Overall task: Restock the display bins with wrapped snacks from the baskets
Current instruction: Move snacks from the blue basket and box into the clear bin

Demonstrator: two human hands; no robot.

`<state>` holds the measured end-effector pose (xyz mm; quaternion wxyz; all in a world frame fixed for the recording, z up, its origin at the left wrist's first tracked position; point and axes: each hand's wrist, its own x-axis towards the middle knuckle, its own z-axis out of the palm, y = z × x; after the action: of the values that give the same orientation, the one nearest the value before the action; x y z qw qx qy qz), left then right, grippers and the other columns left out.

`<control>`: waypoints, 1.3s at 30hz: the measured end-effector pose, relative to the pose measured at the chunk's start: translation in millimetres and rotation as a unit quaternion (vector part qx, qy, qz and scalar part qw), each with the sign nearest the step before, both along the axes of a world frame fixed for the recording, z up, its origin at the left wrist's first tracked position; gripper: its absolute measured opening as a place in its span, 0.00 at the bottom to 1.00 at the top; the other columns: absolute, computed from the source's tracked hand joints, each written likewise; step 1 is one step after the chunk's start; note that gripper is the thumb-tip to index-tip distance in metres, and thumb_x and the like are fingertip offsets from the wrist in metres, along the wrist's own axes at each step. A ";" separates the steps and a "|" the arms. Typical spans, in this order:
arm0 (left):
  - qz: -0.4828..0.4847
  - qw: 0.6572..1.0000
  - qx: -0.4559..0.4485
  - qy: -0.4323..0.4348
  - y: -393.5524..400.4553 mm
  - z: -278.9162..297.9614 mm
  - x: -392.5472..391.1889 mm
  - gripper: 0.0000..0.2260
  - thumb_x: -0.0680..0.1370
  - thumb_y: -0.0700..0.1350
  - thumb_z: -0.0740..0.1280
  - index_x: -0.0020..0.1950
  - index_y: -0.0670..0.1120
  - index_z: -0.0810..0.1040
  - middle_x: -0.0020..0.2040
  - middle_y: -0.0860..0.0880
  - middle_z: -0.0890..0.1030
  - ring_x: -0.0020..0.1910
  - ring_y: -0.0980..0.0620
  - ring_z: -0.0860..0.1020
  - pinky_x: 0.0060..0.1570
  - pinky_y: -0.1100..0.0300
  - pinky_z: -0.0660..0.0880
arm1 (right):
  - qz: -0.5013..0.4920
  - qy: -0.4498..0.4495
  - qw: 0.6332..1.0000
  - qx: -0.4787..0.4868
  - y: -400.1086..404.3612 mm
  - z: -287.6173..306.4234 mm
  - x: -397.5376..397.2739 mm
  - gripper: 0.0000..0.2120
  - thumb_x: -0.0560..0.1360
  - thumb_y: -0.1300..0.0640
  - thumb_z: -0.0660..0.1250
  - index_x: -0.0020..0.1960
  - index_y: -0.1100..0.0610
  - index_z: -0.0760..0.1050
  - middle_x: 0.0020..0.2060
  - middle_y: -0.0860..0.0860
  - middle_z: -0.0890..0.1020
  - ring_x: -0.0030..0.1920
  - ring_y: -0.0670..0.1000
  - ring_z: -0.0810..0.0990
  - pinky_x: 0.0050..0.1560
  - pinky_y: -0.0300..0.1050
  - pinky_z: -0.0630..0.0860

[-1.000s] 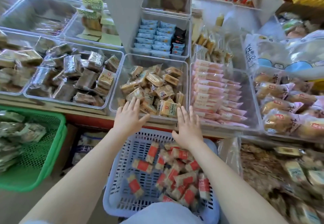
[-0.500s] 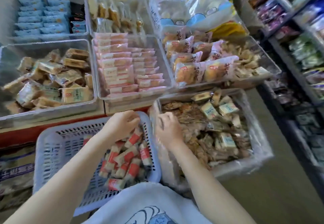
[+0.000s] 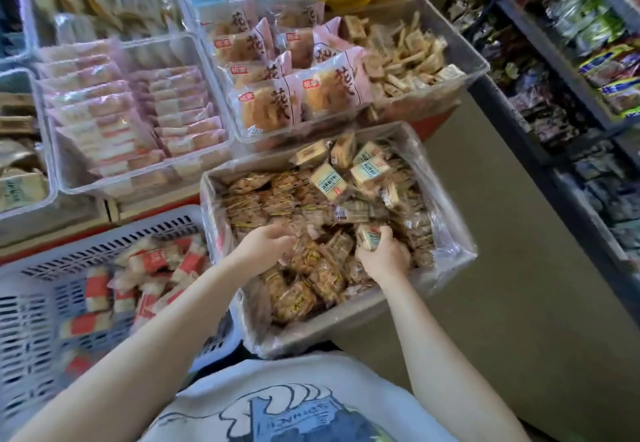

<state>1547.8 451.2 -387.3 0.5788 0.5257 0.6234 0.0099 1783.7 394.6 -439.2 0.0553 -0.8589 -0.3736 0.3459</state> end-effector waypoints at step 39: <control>0.344 0.882 0.316 0.069 60.9 43.4 -448.5 0.26 0.76 0.43 0.70 0.73 0.53 0.68 0.63 0.44 0.76 0.60 0.41 0.76 0.61 0.44 0.76 | 0.578 -0.147 0.794 0.120 130.8 42.3 -468.9 0.43 0.81 0.46 0.58 0.81 0.59 0.33 0.80 0.56 0.32 0.81 0.57 0.36 0.79 0.58 0.38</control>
<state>1099.3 512.1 -343.9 0.2976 0.4324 0.7673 0.3683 1314.8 525.5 -396.9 -0.1081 -0.5101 -0.8424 0.1358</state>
